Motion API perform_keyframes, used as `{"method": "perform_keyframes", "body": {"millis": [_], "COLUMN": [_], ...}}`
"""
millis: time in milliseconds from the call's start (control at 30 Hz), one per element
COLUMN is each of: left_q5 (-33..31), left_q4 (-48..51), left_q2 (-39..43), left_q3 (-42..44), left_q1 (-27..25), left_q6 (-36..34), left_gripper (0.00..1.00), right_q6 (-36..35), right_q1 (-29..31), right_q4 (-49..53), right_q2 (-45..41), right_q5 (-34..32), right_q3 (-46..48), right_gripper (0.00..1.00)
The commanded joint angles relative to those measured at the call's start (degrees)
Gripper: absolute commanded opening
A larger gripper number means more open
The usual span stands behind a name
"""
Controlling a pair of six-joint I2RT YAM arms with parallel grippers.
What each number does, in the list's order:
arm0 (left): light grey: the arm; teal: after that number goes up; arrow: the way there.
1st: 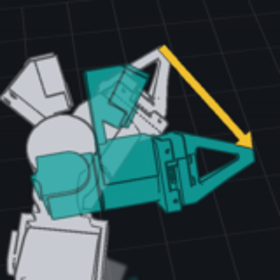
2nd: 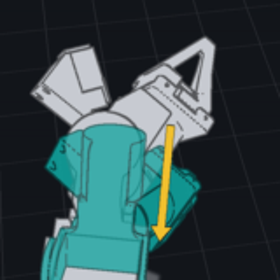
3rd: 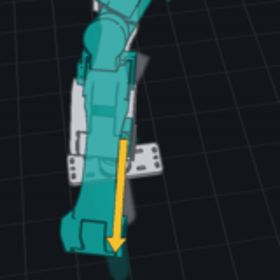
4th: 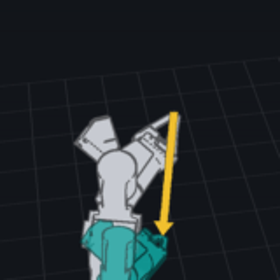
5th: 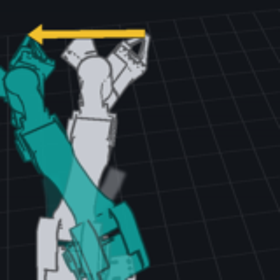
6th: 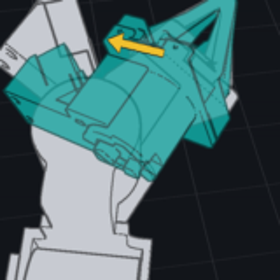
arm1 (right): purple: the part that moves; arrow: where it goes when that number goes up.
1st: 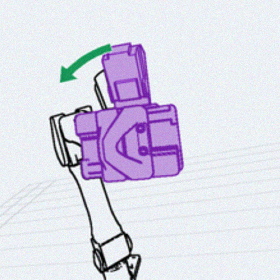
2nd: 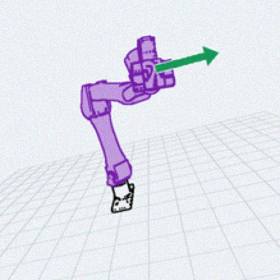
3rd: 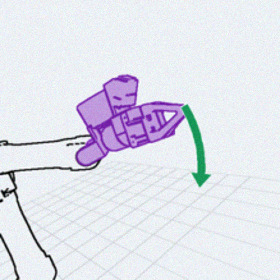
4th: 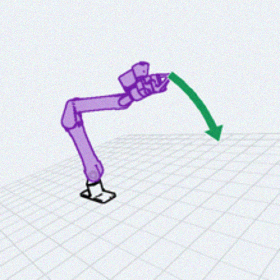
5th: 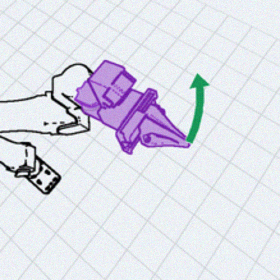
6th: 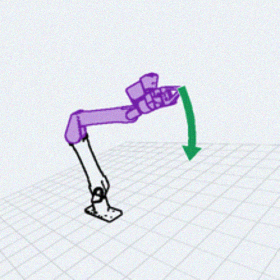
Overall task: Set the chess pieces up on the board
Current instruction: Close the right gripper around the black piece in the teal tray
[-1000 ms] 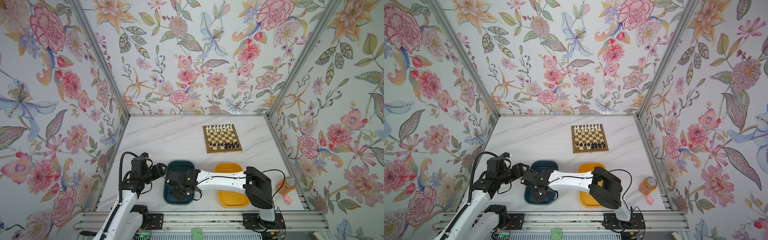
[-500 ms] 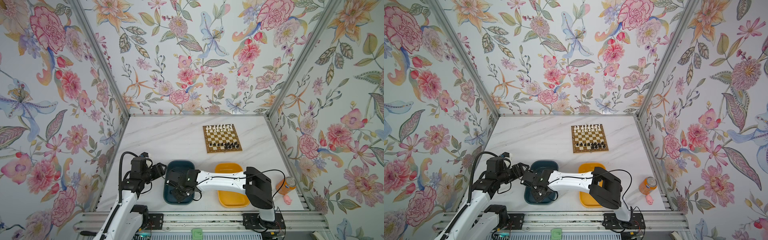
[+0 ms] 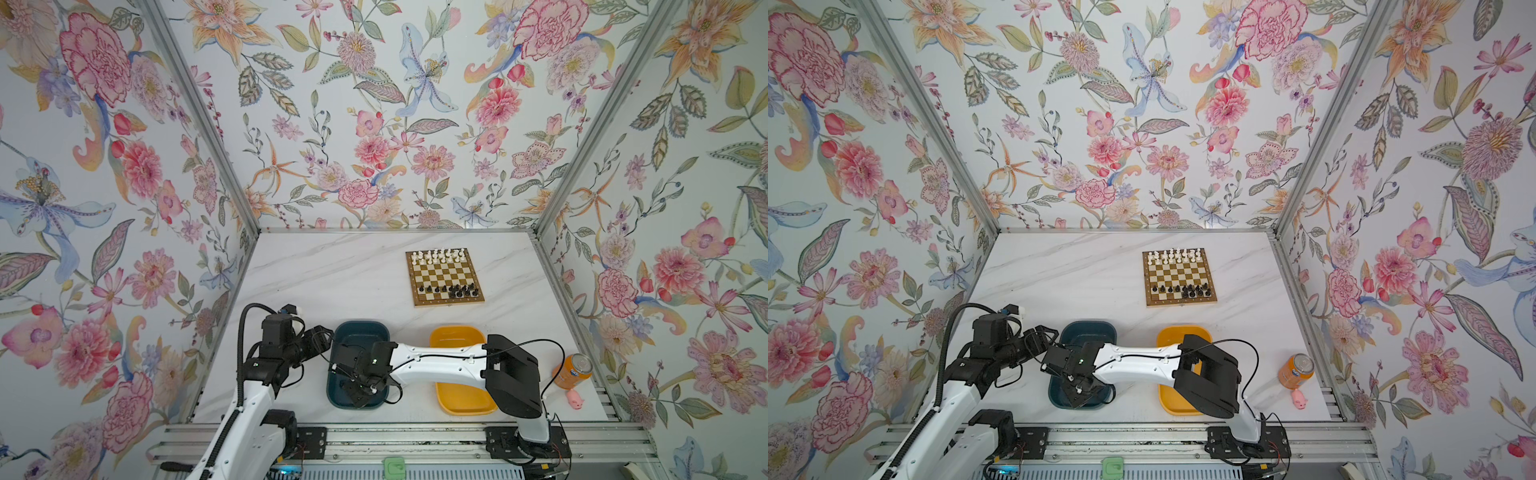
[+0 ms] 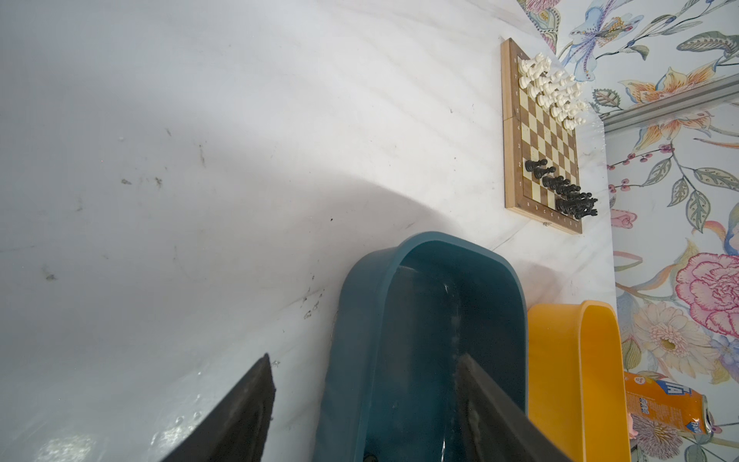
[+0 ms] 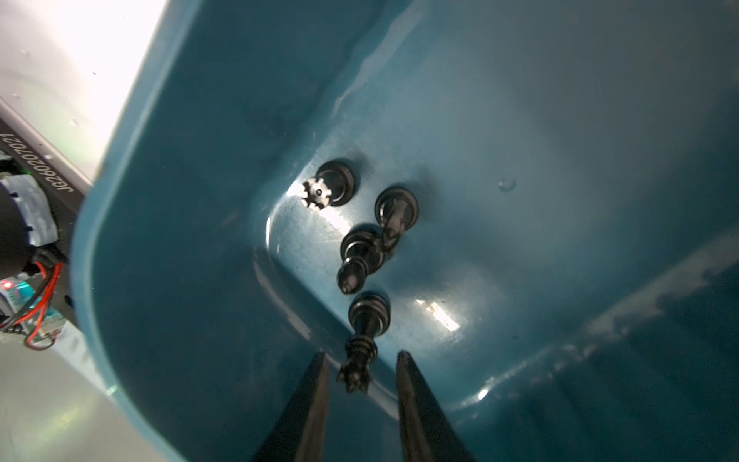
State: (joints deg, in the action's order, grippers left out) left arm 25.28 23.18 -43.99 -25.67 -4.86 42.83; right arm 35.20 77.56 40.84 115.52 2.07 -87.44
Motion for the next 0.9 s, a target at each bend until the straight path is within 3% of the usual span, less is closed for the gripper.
{"method": "perform_keyframes", "body": {"millis": [0, 400, 867], "left_q5": [0.2, 0.1, 0.1], "left_q4": [0.4, 0.5, 0.6], "left_q2": [0.5, 0.6, 0.6], "left_q3": [-1.5, -1.5, -1.5], "left_q1": [0.5, 0.4, 0.4], "left_q6": [-1.2, -1.1, -1.1], "left_gripper": [0.73, 0.73, 0.73], "right_q6": [-0.5, -1.1, -0.8], "right_q1": [0.2, 0.1, 0.0], "right_q4": [1.2, 1.2, 2.4], "right_q2": [1.0, 1.8, 1.9], "right_q5": [-0.2, -0.3, -1.6], "right_q3": [-1.2, -1.9, -2.6], "right_gripper": [0.30, 0.27, 0.10]}}
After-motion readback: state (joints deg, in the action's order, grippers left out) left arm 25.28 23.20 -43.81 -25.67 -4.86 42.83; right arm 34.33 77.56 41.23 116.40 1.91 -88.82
